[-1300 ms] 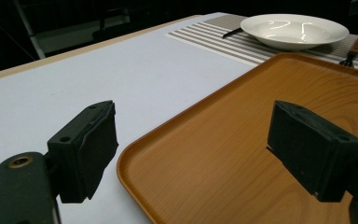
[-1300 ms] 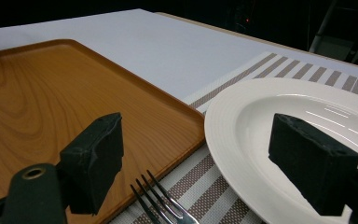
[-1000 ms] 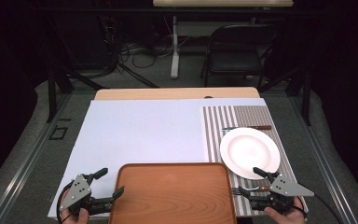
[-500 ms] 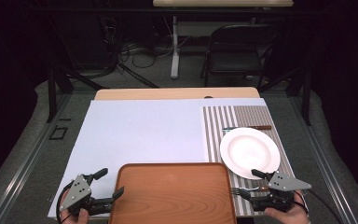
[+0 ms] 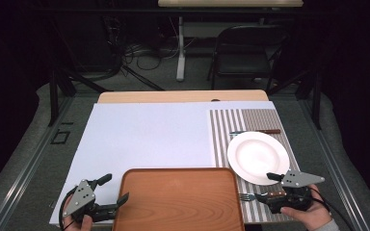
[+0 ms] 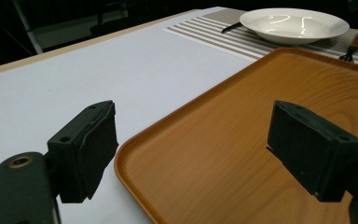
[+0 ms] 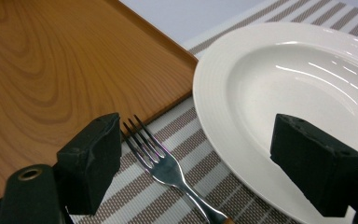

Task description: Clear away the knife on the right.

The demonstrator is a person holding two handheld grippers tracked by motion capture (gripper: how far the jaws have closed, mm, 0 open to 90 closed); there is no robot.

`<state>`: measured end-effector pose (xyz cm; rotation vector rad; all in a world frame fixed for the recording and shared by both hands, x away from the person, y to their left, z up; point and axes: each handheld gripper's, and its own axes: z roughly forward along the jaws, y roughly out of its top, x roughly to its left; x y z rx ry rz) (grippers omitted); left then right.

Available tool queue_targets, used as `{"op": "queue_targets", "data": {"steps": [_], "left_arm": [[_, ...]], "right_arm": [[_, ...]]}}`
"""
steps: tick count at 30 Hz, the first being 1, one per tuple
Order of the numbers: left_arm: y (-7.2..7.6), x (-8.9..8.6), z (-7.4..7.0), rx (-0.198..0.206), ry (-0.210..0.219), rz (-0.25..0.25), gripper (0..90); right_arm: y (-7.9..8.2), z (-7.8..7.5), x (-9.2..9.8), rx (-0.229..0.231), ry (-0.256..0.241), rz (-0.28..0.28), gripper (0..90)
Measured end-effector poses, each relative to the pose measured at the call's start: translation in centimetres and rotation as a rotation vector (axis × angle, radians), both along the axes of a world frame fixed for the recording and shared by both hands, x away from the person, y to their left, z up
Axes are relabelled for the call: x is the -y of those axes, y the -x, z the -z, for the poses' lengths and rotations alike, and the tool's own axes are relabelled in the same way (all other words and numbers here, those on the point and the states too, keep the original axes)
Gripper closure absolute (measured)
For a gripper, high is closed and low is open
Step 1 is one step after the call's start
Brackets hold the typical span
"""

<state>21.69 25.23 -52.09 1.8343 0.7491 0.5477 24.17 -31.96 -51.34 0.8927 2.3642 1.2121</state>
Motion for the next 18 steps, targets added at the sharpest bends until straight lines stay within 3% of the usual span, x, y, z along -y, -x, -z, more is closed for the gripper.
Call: {"op": "queue_targets", "data": {"steps": [10,15,18], "left_arm": [[-0.1,0.0,0.1,-0.014,-0.001,0.001,15.9],[-0.2,0.0,0.1,-0.015,0.001,-0.001,15.9],[-0.2,0.0,0.1,-0.015,0.002,-0.005,15.9]], "right_arm": [[-1.2,-1.0,1.4,-0.119,0.115,0.003,19.8],[-2.4,-1.7,2.6,-0.152,0.144,0.000,20.0],[-3.0,-2.1,3.0,-0.147,0.158,0.003,20.8]]}}
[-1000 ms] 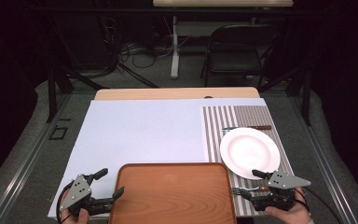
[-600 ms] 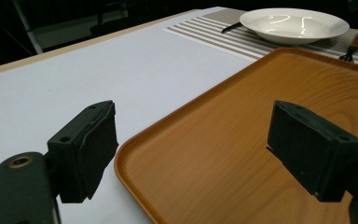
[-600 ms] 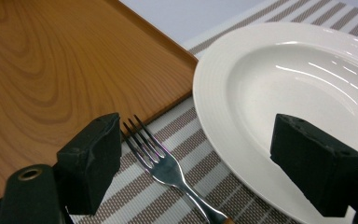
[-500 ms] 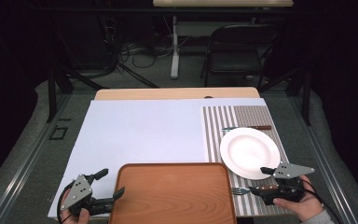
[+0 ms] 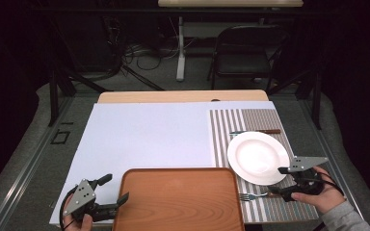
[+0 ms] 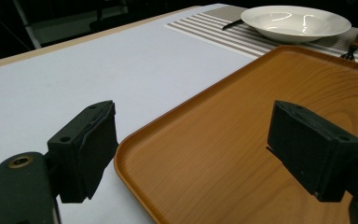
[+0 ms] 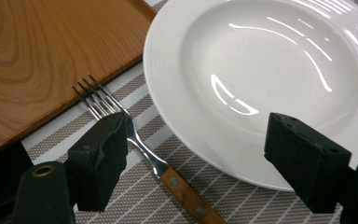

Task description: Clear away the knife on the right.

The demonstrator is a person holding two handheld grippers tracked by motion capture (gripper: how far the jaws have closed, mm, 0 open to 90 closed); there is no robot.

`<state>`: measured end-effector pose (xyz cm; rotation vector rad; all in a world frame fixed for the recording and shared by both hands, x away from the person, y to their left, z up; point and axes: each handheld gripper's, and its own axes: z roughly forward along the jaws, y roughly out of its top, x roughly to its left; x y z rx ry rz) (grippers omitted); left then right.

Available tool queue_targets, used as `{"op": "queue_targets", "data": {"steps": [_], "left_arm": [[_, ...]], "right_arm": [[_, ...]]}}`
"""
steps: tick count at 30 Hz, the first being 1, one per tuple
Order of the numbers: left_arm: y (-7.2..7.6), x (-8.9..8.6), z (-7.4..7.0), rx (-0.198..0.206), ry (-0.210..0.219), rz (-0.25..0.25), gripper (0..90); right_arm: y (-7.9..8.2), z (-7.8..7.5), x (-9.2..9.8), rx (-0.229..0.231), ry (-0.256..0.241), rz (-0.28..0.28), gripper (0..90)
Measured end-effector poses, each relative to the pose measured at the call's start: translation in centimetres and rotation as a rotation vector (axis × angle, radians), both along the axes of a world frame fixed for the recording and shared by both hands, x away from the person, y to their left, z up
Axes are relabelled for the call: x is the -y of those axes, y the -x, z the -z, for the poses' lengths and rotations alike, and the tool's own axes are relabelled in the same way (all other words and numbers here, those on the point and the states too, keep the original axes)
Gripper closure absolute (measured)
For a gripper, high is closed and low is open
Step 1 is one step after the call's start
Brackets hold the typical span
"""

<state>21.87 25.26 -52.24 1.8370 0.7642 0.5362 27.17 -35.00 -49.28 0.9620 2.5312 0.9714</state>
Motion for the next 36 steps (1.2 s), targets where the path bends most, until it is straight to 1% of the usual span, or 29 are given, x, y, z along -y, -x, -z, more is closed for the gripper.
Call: {"op": "queue_targets", "data": {"steps": [1,3,5,6,10,12,13,16,17,18,25,27,30,33,36], "left_arm": [[0.0,0.0,0.0,0.001,-0.001,0.000,15.9],[0.0,0.0,0.0,-0.001,-0.002,0.001,15.9],[0.0,0.0,0.0,-0.001,-0.002,0.003,15.9],[0.0,0.0,0.0,-0.001,-0.003,0.004,15.9],[0.0,0.0,0.0,0.001,-0.002,0.002,15.9],[-0.1,0.0,0.0,0.000,-0.001,0.003,15.9],[-0.1,0.0,0.0,-0.001,0.000,0.003,15.9],[-0.1,0.0,0.1,-0.002,0.000,0.002,15.9],[-0.1,0.0,0.1,-0.002,0.000,0.002,15.9],[-0.1,0.0,0.1,-0.002,0.000,0.001,15.9],[-0.1,0.0,0.1,-0.004,0.000,0.000,15.9],[-0.1,0.0,0.1,-0.003,-0.001,0.001,15.9],[-0.1,0.0,0.1,-0.002,-0.003,0.002,15.9],[-0.1,0.0,0.1,-0.002,-0.003,0.001,15.9],[-0.2,0.0,0.1,-0.002,-0.003,0.002,15.9]], "right_arm": [[0.0,0.0,0.0,0.000,0.000,0.000,20.8],[-0.7,-0.4,0.4,0.000,0.020,0.002,20.7],[-1.4,-0.6,0.6,0.000,0.030,0.004,20.6],[-1.4,-0.6,0.6,0.000,0.030,0.004,20.6],[-2.7,-1.1,1.2,0.008,0.055,0.018,20.1],[-3.4,-1.3,1.4,0.009,0.054,0.020,19.6],[-3.4,-1.3,1.4,0.009,0.054,0.020,19.6],[-4.7,-1.3,1.6,0.011,0.049,0.033,18.5],[-5.1,-1.4,1.7,0.004,0.052,0.032,18.3],[-5.4,-1.4,1.8,0.010,0.055,0.037,18.3],[-7.9,-1.0,2.2,-0.007,0.058,0.041,17.6],[-8.5,-0.9,2.2,-0.010,0.069,0.040,17.8],[-9.2,-1.0,2.3,0.008,0.082,0.022,20.6],[-10.0,-1.0,2.3,0.014,0.081,0.024,21.5],[-10.7,-1.0,2.4,0.011,0.076,0.026,21.5]]}}
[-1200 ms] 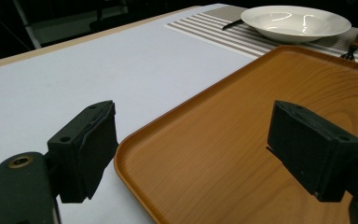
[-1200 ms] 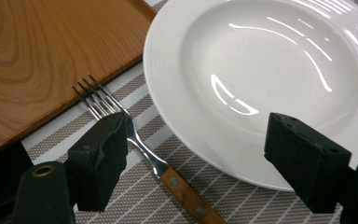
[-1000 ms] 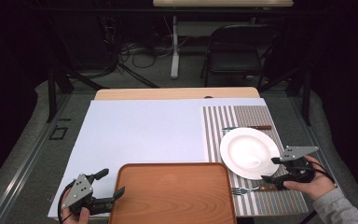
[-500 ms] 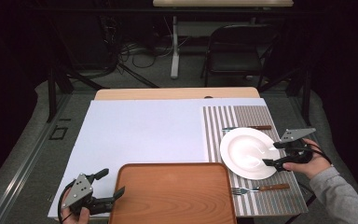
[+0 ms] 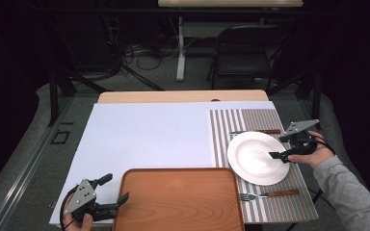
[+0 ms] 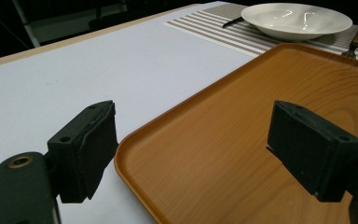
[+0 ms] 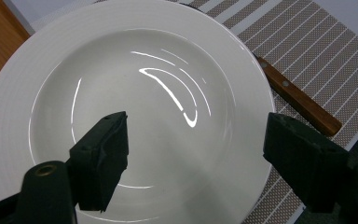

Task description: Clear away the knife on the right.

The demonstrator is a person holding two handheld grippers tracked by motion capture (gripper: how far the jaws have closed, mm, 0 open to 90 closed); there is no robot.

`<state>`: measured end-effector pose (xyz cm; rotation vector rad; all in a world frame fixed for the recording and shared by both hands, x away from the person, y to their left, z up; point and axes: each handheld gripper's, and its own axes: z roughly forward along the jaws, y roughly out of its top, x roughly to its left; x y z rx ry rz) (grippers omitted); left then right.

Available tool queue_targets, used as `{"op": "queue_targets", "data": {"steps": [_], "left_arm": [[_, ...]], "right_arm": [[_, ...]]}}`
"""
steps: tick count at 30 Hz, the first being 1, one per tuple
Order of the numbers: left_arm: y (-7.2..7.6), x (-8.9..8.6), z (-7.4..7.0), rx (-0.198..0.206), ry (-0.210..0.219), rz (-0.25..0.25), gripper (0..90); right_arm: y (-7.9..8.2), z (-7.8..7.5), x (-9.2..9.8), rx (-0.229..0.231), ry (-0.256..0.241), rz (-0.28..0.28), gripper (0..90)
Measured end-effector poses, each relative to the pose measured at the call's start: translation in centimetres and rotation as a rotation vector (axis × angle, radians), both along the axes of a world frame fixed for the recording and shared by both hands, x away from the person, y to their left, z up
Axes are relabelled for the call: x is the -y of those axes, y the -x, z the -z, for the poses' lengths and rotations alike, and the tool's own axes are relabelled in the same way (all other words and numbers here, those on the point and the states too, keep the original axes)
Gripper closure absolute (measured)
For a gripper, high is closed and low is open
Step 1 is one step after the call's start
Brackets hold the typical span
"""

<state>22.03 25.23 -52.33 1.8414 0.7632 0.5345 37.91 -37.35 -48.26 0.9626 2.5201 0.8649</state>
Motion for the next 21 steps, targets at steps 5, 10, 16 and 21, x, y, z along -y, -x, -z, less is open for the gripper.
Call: {"op": "queue_targets", "data": {"steps": [5,10,16,21], "left_arm": [[0.0,0.0,0.0,0.000,-0.001,0.001,15.9],[-0.1,-0.1,0.0,0.001,-0.003,0.001,15.9],[-0.1,0.0,0.0,-0.002,-0.003,0.002,15.9],[-0.1,-0.1,0.1,-0.006,-0.006,0.003,15.9]], "right_arm": [[-1.2,0.2,0.0,-0.009,0.010,-0.006,21.7],[-2.4,0.4,-0.1,-0.004,0.012,-0.021,22.2],[-3.7,0.6,0.0,-0.033,0.019,0.014,19.5],[-5.0,0.5,0.0,-0.042,0.033,0.039,18.0]]}}
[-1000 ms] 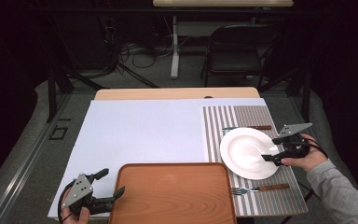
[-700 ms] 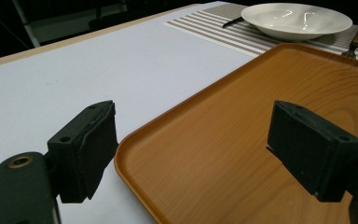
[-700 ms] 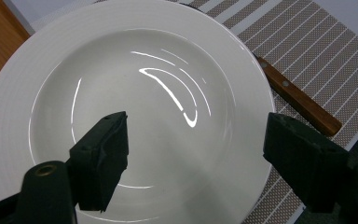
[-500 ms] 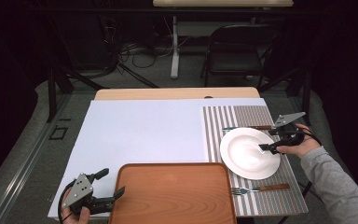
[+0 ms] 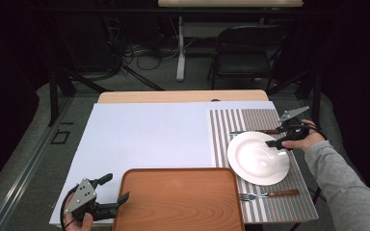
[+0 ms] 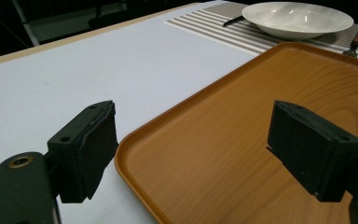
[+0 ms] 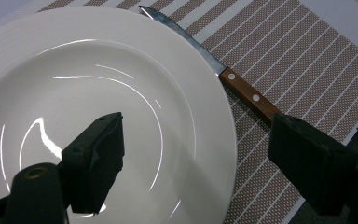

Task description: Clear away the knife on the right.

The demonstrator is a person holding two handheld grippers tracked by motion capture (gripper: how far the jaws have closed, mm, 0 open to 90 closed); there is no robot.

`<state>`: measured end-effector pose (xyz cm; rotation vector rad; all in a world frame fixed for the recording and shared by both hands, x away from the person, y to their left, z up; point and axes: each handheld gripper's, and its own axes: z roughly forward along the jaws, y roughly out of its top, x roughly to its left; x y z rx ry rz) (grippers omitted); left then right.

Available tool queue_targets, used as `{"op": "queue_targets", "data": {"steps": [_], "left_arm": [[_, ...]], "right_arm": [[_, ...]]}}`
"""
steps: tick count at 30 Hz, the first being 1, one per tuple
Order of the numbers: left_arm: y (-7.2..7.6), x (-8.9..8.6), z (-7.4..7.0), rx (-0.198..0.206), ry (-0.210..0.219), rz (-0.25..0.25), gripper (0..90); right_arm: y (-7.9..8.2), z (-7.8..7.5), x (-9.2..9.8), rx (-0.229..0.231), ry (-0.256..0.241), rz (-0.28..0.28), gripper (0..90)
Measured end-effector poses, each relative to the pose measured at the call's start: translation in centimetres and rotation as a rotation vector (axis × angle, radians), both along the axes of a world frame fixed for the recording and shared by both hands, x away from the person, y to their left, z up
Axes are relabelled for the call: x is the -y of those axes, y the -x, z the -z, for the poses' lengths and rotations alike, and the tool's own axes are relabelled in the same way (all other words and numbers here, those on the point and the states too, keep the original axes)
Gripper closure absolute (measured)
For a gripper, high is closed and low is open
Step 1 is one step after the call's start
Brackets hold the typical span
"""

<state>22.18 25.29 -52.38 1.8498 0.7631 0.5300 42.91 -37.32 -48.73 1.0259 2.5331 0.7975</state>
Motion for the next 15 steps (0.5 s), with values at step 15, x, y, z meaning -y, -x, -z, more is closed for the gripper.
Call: {"op": "queue_targets", "data": {"steps": [15], "left_arm": [[-0.2,-0.1,0.2,-0.013,-0.002,-0.016,15.9]], "right_arm": [[-3.5,-0.1,-0.6,-0.004,0.007,0.029,19.6]]}}
